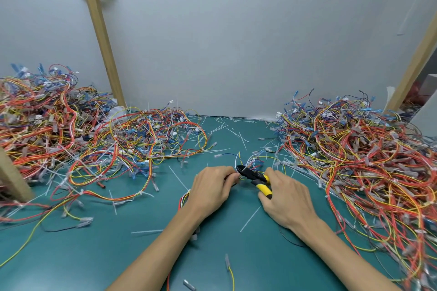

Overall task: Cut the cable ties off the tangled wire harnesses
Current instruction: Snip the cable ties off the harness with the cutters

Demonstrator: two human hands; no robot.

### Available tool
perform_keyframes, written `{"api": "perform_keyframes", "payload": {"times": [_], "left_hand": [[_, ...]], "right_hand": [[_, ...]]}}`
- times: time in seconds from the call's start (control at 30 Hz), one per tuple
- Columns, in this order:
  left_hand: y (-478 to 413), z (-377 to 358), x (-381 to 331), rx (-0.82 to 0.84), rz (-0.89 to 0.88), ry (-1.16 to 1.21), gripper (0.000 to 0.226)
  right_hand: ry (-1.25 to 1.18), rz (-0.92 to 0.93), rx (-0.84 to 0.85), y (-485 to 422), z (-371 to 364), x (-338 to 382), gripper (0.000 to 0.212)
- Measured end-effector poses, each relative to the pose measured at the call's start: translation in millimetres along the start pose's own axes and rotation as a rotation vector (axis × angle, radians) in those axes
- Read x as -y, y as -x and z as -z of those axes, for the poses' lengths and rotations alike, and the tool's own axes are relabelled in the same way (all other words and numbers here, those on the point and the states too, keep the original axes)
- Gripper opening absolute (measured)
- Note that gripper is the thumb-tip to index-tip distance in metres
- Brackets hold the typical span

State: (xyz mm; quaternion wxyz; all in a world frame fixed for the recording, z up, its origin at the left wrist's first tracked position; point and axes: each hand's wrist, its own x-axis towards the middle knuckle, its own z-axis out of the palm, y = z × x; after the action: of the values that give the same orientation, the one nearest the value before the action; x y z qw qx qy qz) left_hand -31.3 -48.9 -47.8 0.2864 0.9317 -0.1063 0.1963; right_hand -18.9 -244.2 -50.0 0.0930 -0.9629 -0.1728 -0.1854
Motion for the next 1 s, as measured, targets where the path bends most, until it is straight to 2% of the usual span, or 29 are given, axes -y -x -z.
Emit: {"api": "perform_keyframes", "payload": {"times": [0.1, 0.3, 0.43, 0.67, 0.8, 1.0], "left_hand": [[0.1, -0.9, 2.1, -0.013, -0.003, 0.000, 0.022], [-0.5, -1.5, 3.6, -0.030, -0.016, -0.012, 0.022], [-0.7, -1.7, 2.4, -0.041, -0.049, -0.030, 0.022], [0.5, -1.7, 1.3, -0.066, -0.084, -0.038, 0.022], [0.0, 0.8, -1.3, -0.098, -0.099, -0.048, 0.026], [0.4, 3.9, -4.3, -0.171, -0.143, -0.061, 0.026]], "right_hand": [[-0.001, -0.013, -0.002, -1.8, -0.1, -0.4, 0.025], [0.011, 0.037, -0.129, 1.4, 0.5, -1.3, 0.030], [0.021, -0.009, -0.088, -0.8, 1.3, -4.7, 0.035], [-0.031, -0.017, -0.019, -1.1, -0.1, -6.0, 0.030], [-0.103, -0.021, -0.057, 1.2, 2.1, -3.3, 0.024], [-0.146, -0.063, -0.107, -1.3, 1.0, -3.5, 0.032]]}}
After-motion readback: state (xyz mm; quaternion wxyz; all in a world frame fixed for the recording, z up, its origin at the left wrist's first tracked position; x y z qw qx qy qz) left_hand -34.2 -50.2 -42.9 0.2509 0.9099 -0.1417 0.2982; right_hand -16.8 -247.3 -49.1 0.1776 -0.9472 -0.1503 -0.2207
